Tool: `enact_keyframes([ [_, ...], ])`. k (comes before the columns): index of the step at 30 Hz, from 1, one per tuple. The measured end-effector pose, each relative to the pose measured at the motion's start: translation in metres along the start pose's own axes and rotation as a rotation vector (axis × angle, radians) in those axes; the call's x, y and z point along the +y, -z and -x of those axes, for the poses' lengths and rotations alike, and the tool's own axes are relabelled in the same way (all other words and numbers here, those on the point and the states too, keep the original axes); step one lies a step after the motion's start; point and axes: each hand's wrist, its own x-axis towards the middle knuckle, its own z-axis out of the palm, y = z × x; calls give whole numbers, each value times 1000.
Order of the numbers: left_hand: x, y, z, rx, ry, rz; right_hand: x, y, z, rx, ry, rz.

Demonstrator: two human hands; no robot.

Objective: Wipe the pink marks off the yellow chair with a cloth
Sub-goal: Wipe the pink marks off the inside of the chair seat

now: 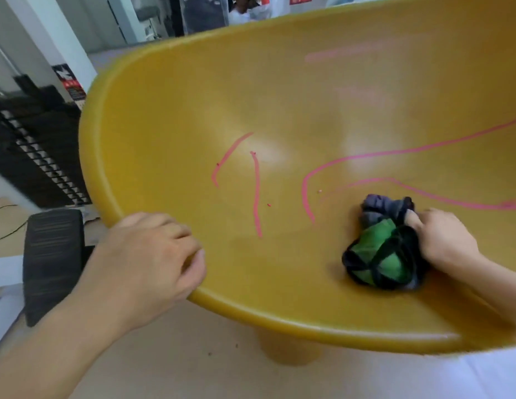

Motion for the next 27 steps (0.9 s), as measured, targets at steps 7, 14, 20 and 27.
enact_keyframes([
  [7,0,-16,4,243,-31,42,-181,-33,40,-201,553,-252],
  [14,-5,-26,5,404,-120,75,-75,-18,17,-277,194,4],
  [20,-2,-32,2,469,-95,87,-130,-37,41,-49,97,-217],
  [27,-6,-31,1,571,-130,138,-155,-27,55,-223,428,-304],
])
